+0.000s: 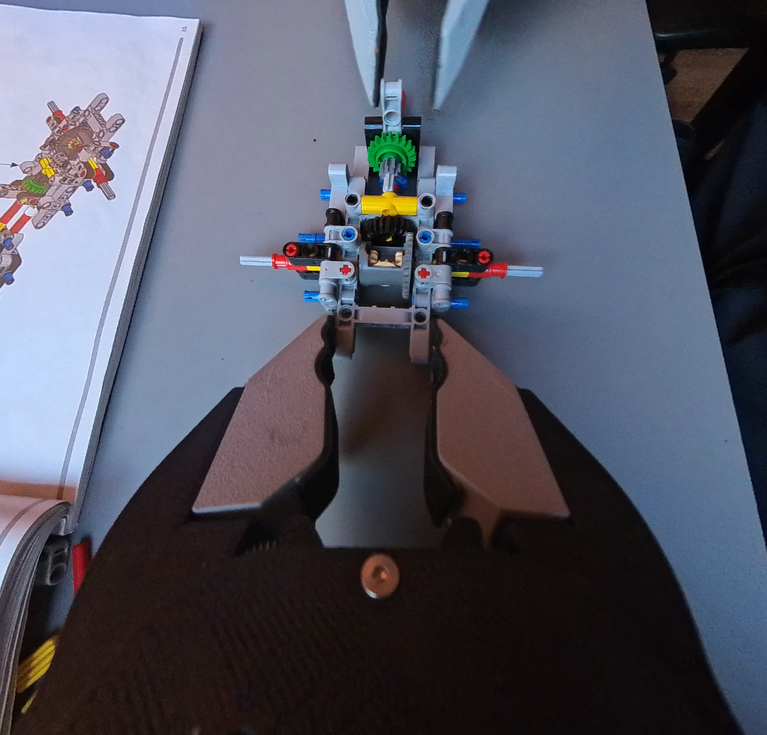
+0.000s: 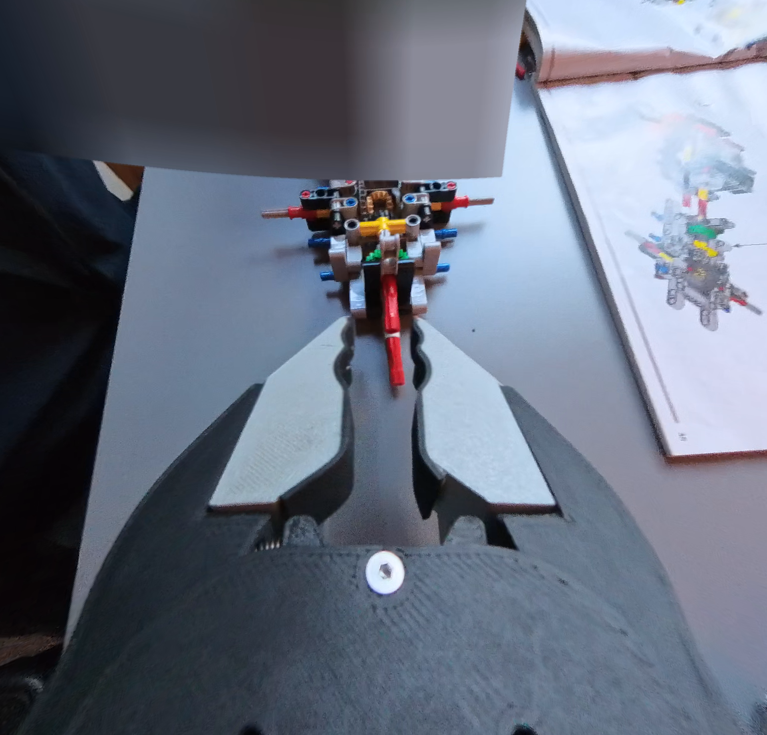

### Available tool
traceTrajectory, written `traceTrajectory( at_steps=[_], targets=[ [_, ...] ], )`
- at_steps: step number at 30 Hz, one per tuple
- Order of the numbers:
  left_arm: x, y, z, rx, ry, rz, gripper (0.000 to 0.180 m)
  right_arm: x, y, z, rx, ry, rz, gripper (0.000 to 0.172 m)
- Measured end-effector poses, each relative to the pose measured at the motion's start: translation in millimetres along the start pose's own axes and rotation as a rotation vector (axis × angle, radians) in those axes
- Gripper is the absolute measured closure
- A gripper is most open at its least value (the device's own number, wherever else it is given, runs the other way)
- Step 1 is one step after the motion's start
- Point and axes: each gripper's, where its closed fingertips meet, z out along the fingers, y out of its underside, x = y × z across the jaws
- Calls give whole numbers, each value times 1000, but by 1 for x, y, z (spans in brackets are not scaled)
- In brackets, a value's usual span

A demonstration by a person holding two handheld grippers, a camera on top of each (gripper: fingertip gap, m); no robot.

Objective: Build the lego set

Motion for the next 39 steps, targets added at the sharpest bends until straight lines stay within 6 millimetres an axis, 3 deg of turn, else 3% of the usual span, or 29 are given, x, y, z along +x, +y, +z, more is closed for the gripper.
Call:
traceTrajectory(
  at_steps=[2,22,34,39],
  targets=[
    [0,0,0,-1,-2,-2,138,6,1,0,-22,23,-12,168],
    [-2,-1,1,-22,13,-4,139,6,3,7,-56,-47,28,169],
    [0,0,0,-37,9,9,138,6,-8,-2,47,-102,65,169],
    [-2,-3,-10,7,36,-18,136,9,-9,-6,70,-98,90,165]
  ],
)
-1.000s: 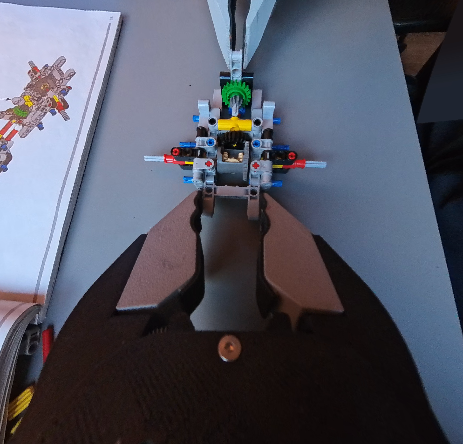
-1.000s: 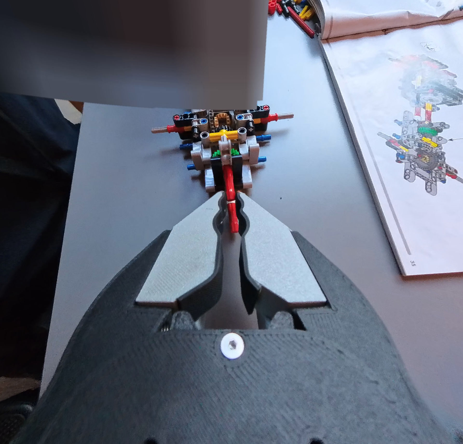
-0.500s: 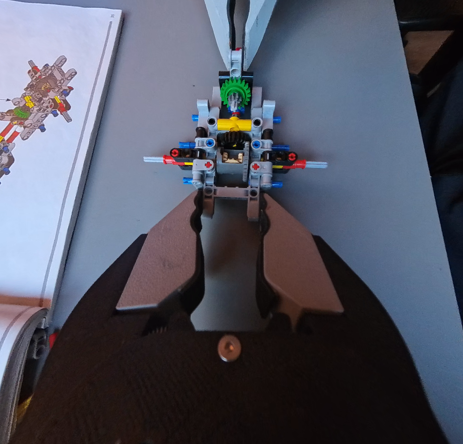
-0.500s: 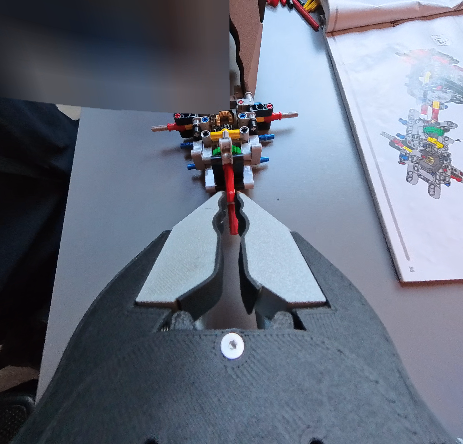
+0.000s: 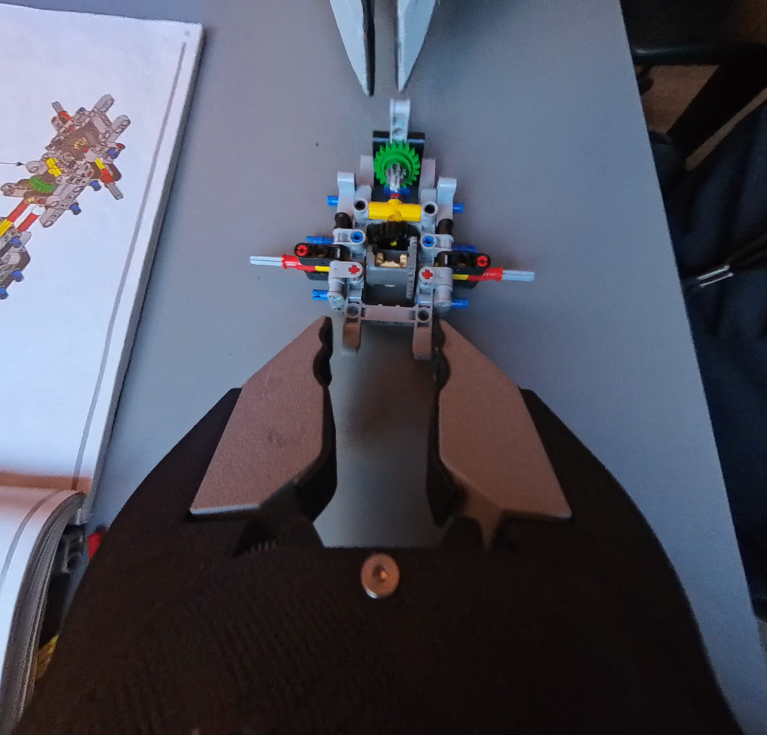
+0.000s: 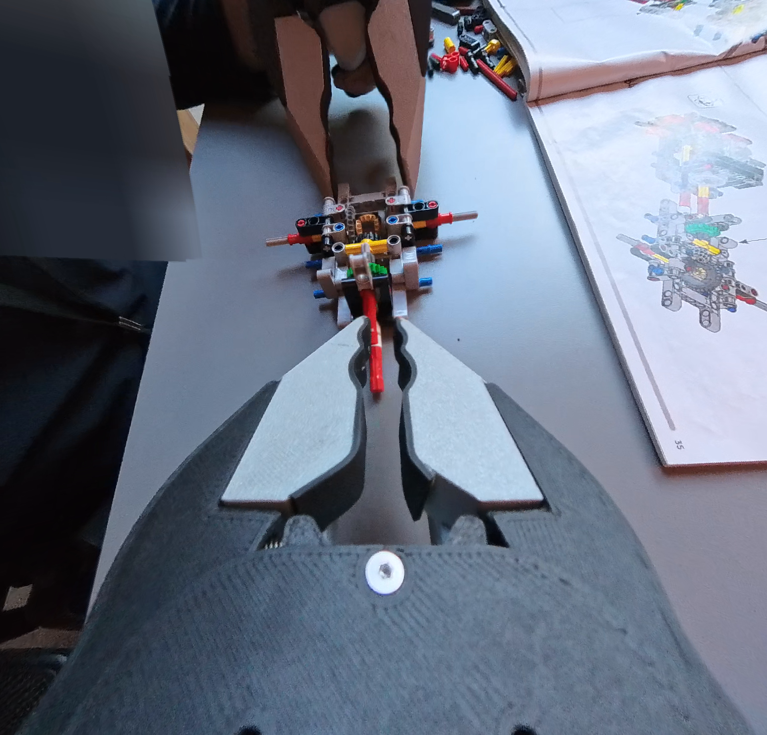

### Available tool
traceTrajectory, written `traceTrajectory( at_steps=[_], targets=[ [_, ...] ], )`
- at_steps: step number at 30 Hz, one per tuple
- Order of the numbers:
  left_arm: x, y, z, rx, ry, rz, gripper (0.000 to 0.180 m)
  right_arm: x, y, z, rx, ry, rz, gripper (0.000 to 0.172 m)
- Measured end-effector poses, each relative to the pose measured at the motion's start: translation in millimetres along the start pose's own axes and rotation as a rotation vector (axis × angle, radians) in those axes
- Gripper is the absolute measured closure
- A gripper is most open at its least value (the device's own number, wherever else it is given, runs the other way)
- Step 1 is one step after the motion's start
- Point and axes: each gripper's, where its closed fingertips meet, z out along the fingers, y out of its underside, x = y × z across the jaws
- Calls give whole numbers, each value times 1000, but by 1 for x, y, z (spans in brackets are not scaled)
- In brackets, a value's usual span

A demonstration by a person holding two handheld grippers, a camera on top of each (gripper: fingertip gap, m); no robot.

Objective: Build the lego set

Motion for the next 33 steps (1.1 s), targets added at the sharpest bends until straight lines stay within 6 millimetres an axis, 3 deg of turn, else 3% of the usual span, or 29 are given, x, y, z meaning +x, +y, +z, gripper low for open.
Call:
traceTrajectory(
  at_steps=[7,11,15,20,33],
  targets=[
    [-6,-25,-15,105,-23,-42,146,-4,-10,-5,75,21,-43,139],
    [-2,-45,0,69,-49,-2,160,-10,-12,15,23,41,-84,133],
    [9,-62,18,40,-27,65,176,-10,-5,34,-74,91,-140,139],
    [6,-64,32,-2,-13,56,180,-10,0,36,-108,94,-160,148],
    [6,-56,35,-104,-33,144,180,-10,1,35,-118,88,-122,149]
  ],
)
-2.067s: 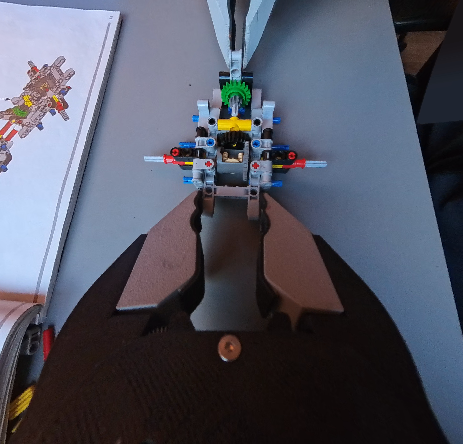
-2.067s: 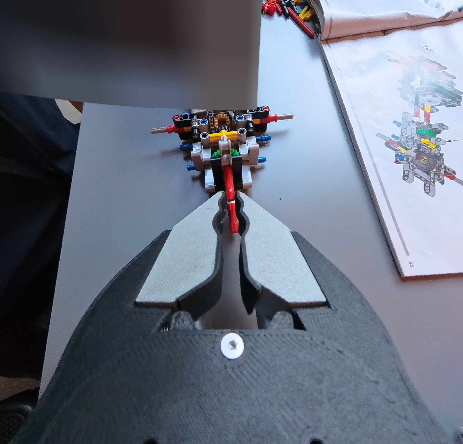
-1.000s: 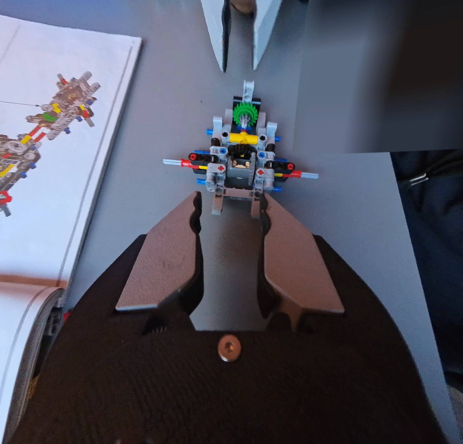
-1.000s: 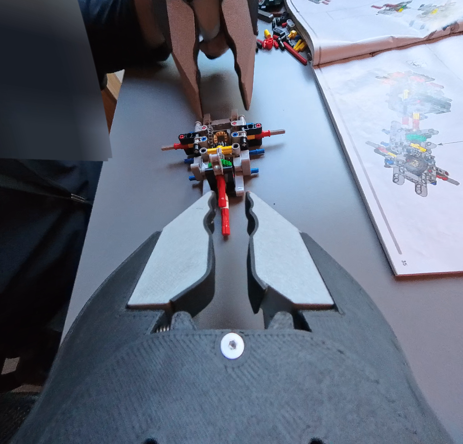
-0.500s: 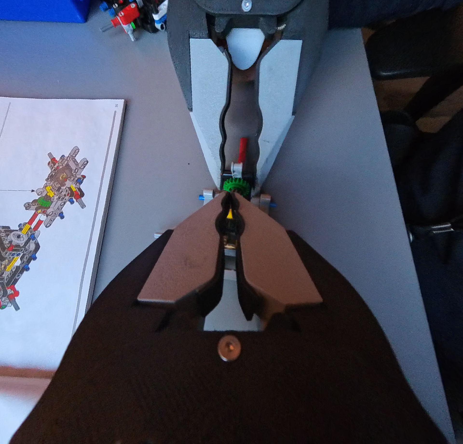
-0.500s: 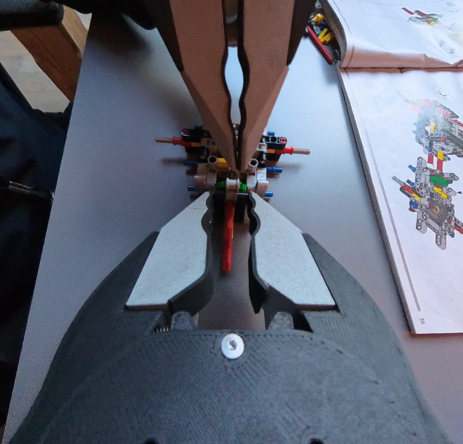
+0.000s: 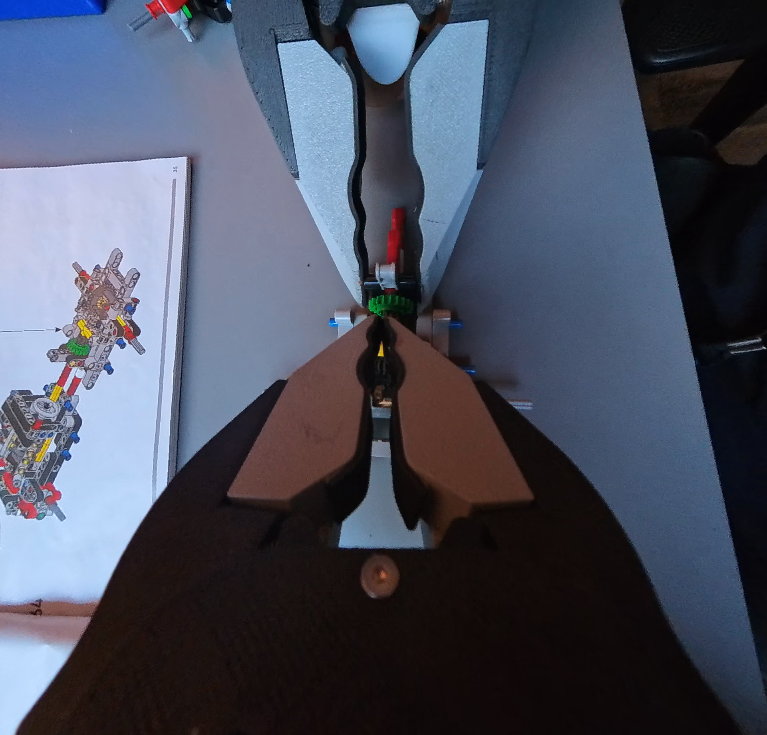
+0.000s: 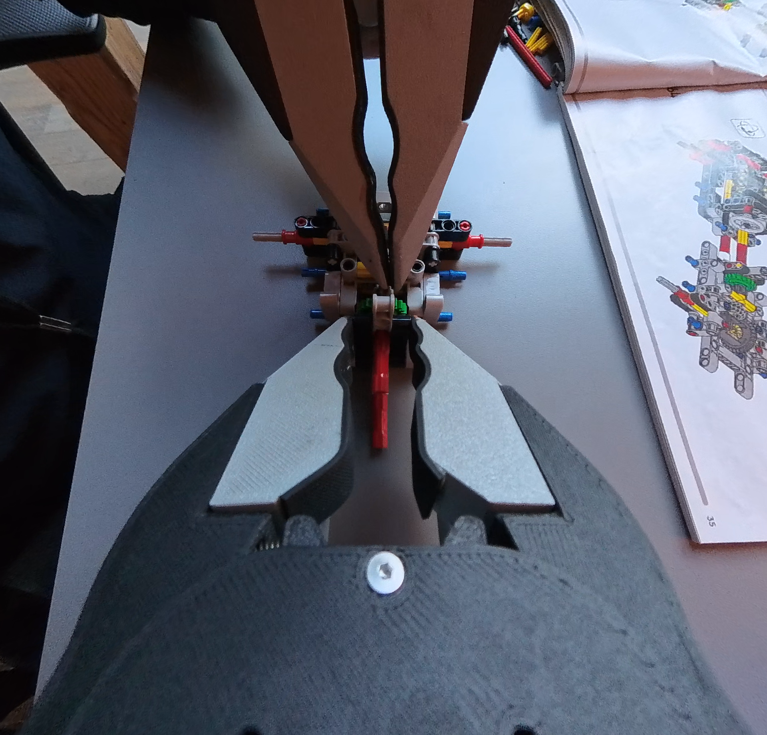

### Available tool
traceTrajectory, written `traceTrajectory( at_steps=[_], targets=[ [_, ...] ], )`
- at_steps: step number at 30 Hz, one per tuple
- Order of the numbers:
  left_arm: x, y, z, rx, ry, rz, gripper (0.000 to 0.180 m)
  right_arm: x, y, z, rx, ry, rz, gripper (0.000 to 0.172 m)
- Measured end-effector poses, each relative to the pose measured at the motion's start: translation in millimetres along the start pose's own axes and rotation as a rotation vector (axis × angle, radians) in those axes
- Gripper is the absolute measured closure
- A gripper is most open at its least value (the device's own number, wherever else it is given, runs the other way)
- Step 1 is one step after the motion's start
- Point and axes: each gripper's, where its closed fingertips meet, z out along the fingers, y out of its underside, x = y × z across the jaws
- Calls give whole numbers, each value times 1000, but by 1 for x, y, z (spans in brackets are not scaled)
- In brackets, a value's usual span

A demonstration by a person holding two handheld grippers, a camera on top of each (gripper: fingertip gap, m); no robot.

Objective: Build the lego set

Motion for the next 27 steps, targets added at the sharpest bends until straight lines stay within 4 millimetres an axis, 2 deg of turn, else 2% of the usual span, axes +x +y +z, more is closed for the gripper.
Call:
traceTrajectory(
  at_steps=[9,12,16,20,22,26,27],
  targets=[
    [0,0,1,-4,-43,23,180,1,1,-9,14,-8,-3,149],
    [-5,13,4,-63,-71,21,180,3,8,-19,11,-19,17,147],
    [-4,10,4,-33,-64,10,180,-1,14,-22,3,-58,34,159],
    [-7,11,3,-18,-73,3,180,-6,15,-21,0,-80,24,152],
    [-13,11,-5,-11,-107,15,180,-7,15,-21,2,-92,36,152],
    [-24,9,-42,56,-141,-17,180,-6,12,-20,17,-93,53,159],
    [-21,10,-49,79,-105,-48,161,-5,12,-20,20,-84,60,162]
  ],
)
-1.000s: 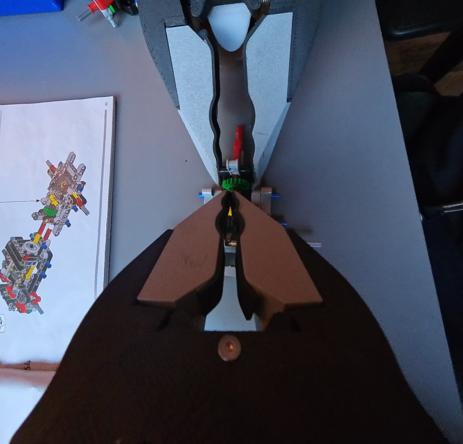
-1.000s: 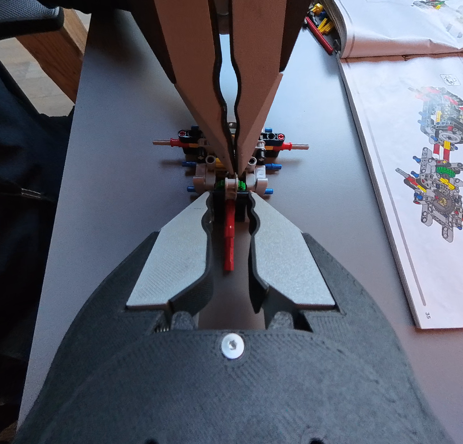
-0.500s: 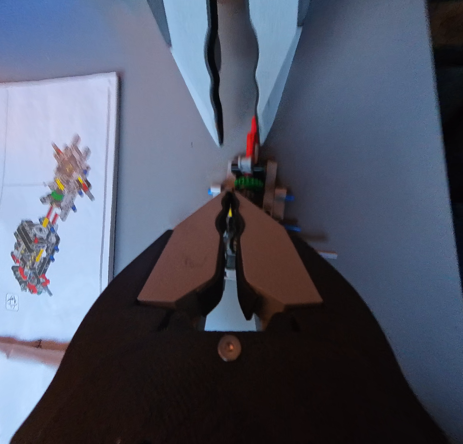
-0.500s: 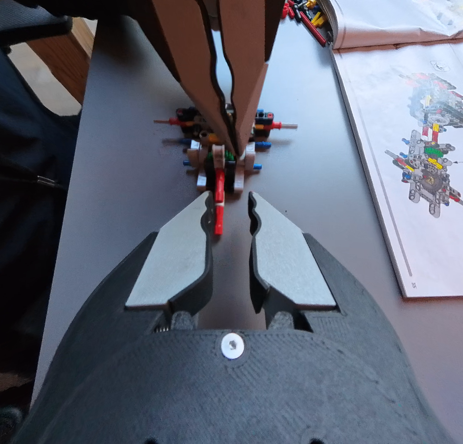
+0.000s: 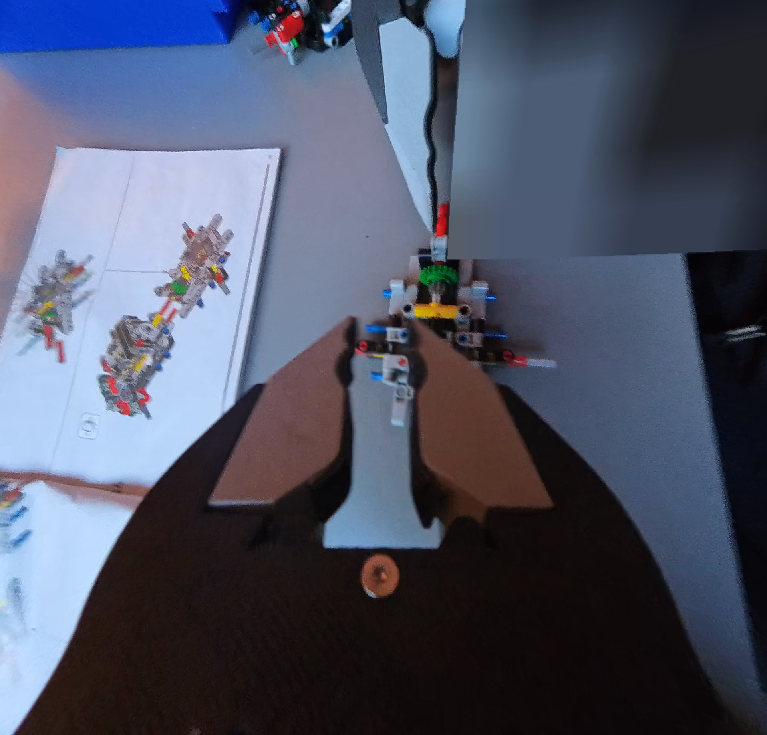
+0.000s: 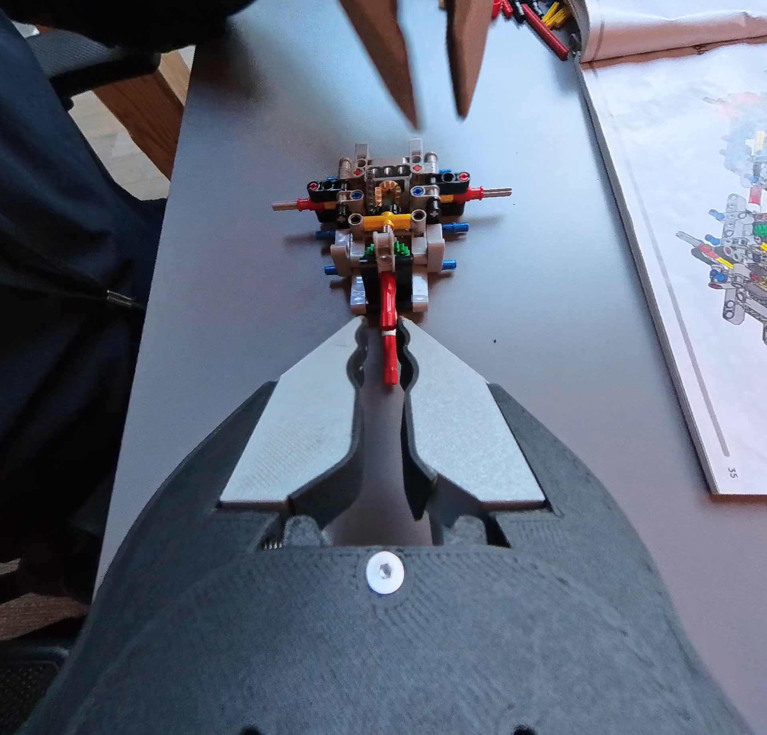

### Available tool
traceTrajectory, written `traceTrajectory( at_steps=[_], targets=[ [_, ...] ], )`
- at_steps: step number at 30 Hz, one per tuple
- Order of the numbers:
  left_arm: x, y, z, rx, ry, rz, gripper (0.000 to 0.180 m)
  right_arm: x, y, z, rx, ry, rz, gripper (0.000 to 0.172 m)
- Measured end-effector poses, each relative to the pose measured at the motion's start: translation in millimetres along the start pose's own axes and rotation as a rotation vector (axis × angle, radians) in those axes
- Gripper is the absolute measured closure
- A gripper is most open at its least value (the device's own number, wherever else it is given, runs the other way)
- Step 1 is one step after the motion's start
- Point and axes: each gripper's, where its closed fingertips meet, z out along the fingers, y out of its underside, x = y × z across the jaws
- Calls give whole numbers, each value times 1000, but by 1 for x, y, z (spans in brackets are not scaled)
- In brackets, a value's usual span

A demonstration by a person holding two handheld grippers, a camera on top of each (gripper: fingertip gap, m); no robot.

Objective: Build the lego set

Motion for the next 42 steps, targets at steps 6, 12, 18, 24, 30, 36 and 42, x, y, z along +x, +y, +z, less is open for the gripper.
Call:
traceTrajectory(
  at_steps=[6,12,18,24,30,36,42],
  targets=[
    [16,38,-6,-71,110,-48,112,1,-1,-1,9,-13,28,168],
    [31,61,17,-145,163,-3,129,-1,-9,-1,50,-36,59,168],
    [29,61,17,-158,162,0,136,-2,-8,0,28,-49,64,169],
    [27,60,18,-191,157,-22,137,1,-7,0,-2,-22,39,169],
    [26,60,18,-199,153,-31,137,3,-6,1,-14,-1,30,169],
    [26,60,18,-206,155,-36,138,4,-5,4,-30,5,21,169],
    [26,60,18,-213,157,-39,138,4,-5,6,-41,12,9,170]
  ],
)
